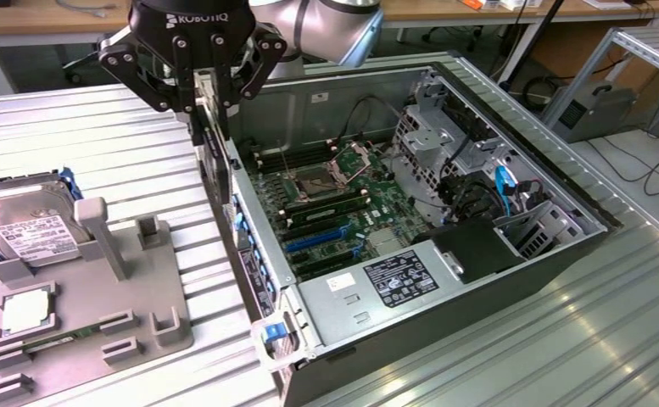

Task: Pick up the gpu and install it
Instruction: 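Pick up the gpu and move the gpu toward the slot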

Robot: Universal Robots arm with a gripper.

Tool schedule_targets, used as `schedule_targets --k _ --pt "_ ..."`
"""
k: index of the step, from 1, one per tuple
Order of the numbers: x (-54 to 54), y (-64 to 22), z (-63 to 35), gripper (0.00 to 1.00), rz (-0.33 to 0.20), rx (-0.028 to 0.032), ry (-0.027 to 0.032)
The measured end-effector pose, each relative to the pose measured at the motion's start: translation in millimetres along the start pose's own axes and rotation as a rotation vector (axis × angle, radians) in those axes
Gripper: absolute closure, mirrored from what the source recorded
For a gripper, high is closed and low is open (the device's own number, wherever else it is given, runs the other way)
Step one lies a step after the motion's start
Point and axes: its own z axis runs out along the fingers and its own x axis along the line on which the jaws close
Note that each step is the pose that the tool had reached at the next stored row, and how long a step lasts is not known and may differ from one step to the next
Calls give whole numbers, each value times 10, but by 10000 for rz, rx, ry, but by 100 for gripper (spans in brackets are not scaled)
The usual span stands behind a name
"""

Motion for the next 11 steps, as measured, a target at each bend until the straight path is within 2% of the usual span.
schedule_targets --k 5,11 --pt "-82 9 2 73 0 0 0" --pt "-264 29 6 73 0 1 0"
